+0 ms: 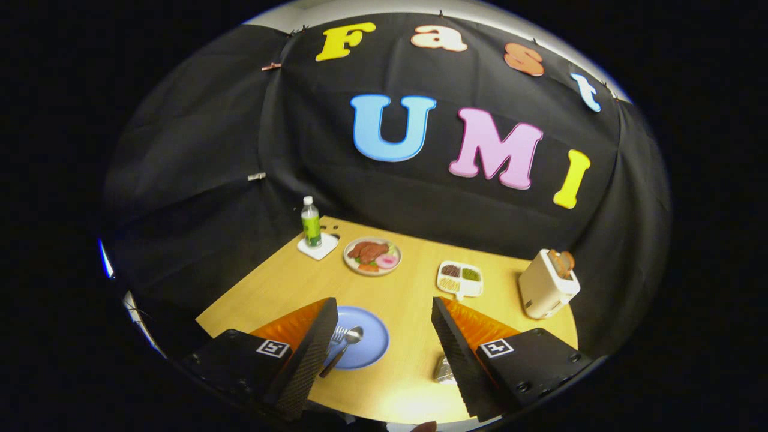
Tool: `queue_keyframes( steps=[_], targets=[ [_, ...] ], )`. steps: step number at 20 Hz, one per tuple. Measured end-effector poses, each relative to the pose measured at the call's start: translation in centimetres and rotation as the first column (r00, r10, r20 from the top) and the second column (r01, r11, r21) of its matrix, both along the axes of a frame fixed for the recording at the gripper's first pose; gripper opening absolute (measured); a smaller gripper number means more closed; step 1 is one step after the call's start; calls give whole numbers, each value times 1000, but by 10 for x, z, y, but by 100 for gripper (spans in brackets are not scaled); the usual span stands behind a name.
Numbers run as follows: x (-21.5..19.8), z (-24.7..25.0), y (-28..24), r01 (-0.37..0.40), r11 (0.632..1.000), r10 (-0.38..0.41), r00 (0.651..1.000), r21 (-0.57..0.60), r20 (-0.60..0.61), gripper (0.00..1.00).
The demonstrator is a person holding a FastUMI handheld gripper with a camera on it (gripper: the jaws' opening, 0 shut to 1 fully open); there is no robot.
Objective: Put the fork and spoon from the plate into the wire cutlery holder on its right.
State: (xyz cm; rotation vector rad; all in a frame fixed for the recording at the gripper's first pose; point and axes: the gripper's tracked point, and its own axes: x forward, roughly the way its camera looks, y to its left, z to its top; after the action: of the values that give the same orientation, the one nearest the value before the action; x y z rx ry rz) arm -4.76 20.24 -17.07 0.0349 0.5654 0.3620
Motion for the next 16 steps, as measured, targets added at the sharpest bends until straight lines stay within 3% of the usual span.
queue_keyframes(
  steps=[4, 10, 16],
  targets=[
    [-7, -67, 32, -8, 1000, 13, 984, 26, -180, 98],
    [-16, -161, 60, -31, 999, 21, 926, -21, -377, 96],
    [-2, -231, 77, -16, 999, -6, 868, -40, -496, 93]
  ],
)
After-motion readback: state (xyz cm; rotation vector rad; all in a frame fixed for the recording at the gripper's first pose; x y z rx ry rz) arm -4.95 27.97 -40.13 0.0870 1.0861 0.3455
